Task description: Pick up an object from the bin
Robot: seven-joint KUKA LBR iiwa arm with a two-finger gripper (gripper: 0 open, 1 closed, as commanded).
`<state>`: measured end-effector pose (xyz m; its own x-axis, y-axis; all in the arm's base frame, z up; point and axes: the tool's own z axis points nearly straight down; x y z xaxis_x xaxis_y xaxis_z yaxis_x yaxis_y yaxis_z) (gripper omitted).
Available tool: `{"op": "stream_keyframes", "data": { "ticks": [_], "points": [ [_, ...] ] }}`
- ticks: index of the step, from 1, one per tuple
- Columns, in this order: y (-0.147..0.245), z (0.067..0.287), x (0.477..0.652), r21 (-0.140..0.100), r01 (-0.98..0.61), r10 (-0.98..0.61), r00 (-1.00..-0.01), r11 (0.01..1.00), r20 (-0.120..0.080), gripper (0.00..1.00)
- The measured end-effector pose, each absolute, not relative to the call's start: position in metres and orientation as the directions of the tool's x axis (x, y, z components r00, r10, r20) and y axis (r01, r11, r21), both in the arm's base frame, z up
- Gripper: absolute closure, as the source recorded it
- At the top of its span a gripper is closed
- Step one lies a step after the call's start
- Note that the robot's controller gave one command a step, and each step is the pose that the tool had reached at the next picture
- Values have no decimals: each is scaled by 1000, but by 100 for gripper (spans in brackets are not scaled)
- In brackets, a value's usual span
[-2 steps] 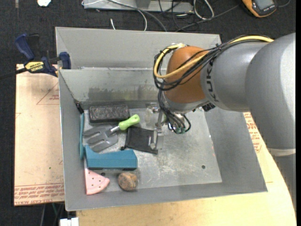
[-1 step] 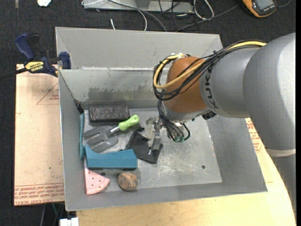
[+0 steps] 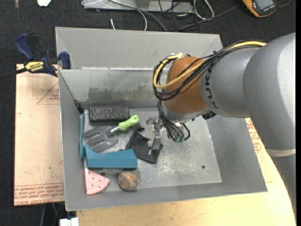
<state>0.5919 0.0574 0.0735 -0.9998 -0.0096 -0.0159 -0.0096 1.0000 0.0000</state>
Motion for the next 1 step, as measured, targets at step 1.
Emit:
{"op": "stream_keyframes", "data": {
  "ticks": [1],
  "points": [
    [57,74,592,0,-10,-10,-1000,1000,-16,100]
  ]
}}
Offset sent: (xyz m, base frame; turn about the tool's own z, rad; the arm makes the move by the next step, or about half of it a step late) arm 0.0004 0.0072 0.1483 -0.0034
